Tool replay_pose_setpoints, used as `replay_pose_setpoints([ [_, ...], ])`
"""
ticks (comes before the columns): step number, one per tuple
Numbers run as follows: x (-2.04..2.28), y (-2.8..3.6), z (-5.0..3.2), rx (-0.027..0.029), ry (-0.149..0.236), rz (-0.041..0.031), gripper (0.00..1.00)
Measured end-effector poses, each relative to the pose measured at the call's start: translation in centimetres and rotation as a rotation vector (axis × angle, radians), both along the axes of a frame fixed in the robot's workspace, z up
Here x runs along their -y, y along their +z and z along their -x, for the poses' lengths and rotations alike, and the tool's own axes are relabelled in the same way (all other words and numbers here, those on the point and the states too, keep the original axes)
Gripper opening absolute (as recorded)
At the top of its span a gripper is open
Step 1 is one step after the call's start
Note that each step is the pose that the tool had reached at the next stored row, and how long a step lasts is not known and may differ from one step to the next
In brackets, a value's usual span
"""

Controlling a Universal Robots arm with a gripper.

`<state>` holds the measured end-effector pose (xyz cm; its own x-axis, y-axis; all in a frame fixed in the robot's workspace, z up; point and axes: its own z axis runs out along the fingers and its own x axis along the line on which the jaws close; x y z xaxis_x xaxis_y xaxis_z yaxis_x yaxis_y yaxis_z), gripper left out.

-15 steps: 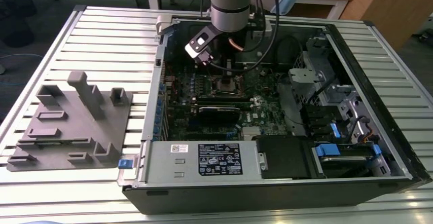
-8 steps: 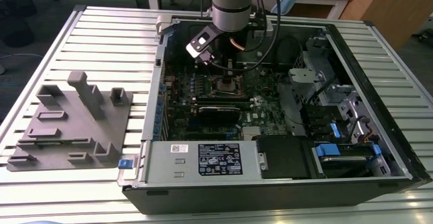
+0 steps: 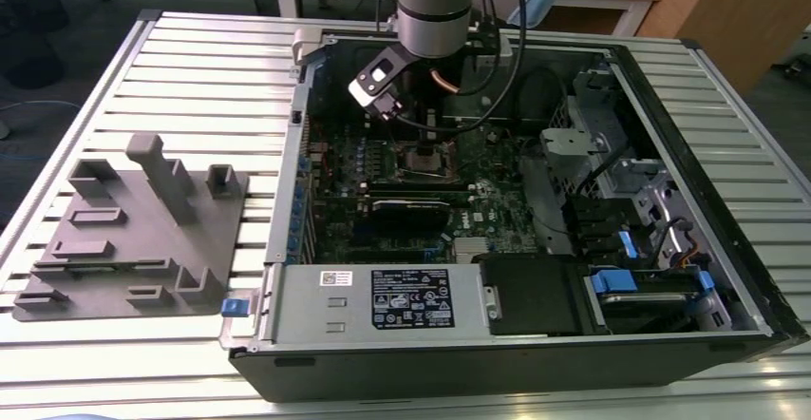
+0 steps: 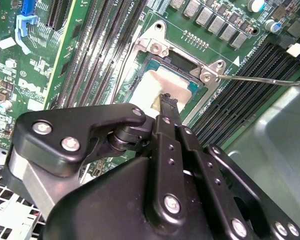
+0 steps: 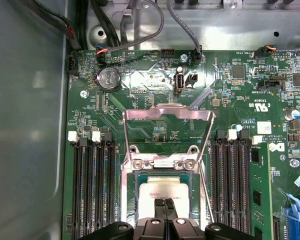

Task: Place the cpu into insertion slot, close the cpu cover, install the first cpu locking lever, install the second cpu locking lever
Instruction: 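Place the cpu into insertion slot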

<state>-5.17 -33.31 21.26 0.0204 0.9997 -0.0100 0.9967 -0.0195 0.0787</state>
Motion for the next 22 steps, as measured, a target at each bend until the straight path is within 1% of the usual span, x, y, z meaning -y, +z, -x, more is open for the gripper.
replay_pose_setpoints([
  [9, 0.0, -0.02, 0.0, 0.0, 0.0, -0.0008, 0.11],
  [11, 0.0, -0.17, 0.0, 0.0, 0.0, -0.0007, 0.11],
  [15, 0.0, -0.69, 0.0, 0.0, 0.0, -0.0008, 0.11],
  [20, 0.0, -0.73, 0.0, -0.0001, 0.0, -0.0006, 0.11],
  [22, -0.01, -0.83, 0.0, 0.0002, 0.0, -0.001, 0.11],
])
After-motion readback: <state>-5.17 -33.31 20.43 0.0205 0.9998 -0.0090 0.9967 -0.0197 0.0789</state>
